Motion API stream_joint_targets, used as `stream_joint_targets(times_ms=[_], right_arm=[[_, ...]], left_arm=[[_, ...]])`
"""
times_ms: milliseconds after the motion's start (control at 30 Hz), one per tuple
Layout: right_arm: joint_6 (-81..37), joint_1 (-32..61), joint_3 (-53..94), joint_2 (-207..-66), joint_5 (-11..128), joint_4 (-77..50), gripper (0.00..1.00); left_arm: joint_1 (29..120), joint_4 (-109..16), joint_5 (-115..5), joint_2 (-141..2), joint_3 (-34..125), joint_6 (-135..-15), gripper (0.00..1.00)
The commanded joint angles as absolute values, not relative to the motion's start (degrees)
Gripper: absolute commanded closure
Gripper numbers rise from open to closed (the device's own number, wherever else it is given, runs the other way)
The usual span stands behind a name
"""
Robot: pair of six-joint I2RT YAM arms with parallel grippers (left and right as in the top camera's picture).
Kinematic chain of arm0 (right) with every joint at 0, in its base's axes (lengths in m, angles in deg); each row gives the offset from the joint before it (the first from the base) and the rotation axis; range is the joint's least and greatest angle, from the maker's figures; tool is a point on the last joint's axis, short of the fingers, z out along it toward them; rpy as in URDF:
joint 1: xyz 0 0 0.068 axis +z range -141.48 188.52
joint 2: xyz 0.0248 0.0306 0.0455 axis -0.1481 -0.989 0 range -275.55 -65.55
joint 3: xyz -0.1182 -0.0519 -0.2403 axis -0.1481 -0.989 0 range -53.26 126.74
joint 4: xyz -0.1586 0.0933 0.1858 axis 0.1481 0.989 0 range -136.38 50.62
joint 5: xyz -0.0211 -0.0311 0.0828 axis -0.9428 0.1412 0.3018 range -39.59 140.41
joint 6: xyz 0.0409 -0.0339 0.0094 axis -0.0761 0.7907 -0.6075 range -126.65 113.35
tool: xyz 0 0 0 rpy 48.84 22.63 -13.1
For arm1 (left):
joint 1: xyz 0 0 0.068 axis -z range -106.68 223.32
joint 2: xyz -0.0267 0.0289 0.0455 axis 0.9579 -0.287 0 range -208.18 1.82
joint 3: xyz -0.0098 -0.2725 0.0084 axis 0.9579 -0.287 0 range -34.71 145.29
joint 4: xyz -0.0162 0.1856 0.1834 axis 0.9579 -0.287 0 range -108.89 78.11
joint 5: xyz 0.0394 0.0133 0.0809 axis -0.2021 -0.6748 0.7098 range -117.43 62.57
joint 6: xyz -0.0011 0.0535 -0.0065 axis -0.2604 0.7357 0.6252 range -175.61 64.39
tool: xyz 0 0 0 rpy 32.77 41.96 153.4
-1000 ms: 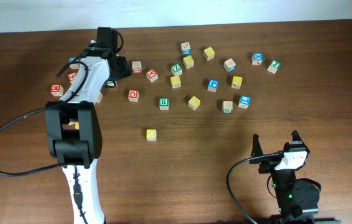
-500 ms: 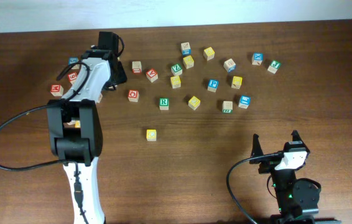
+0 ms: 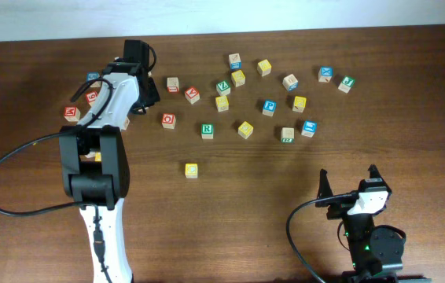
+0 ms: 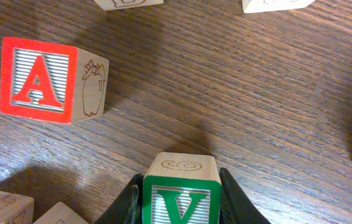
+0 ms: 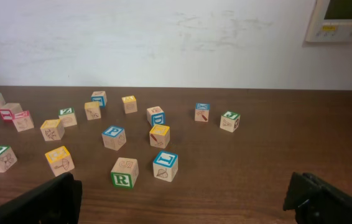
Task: Spell out CVPR
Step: 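Place the green V block to the right of the C block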
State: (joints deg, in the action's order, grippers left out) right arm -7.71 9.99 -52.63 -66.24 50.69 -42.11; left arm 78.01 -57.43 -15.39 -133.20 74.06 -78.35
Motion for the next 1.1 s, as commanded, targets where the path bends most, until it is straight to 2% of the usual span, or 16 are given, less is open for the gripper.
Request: stream_joint_targets(times_ms=[0, 133, 233, 467, 633, 733, 833, 1067], right_arm=[[-7.53, 9.62, -52.94, -65.91, 50.82, -41.80, 0.02], [-7.53, 9.62, -52.94, -65.91, 50.82, -41.80, 0.02], [-7.53, 9.62, -52.94, -65.91, 50.82, -41.80, 0.02], [-7.53, 9.62, -52.94, -65.91, 50.82, -41.80, 0.02], [-7.53, 9.62, -52.94, -65.91, 50.82, -41.80, 0.02], [-7.53, 9.62, -52.94, -65.91, 50.82, -41.80, 0.02], [-7.53, 9.62, -52.94, -65.91, 50.82, -41.80, 0.02], [-7.53, 9.62, -52.94, -65.91, 50.82, -41.80, 0.02]], left_arm=[[77.55, -57.41, -15.87, -134.10, 74.54, -78.26, 0.77], [77.55, -58.02, -19.76, -130.01, 74.54, -78.26, 0.78], [77.57, -61.32, -30.72, -124.61, 74.54, -78.26, 0.78], [81.75, -80.10, -50.08, -119.10, 74.52, -78.24, 0.81], [93.97, -93.91, -45.40, -119.13, 74.21, -77.85, 0.79], [101.09, -94.87, -39.50, -119.13, 71.20, -77.85, 0.79], [105.07, -87.11, -38.04, -119.13, 63.48, -79.22, 0.80], [105.38, -78.20, -28.88, -119.15, 60.05, -83.05, 0.79]])
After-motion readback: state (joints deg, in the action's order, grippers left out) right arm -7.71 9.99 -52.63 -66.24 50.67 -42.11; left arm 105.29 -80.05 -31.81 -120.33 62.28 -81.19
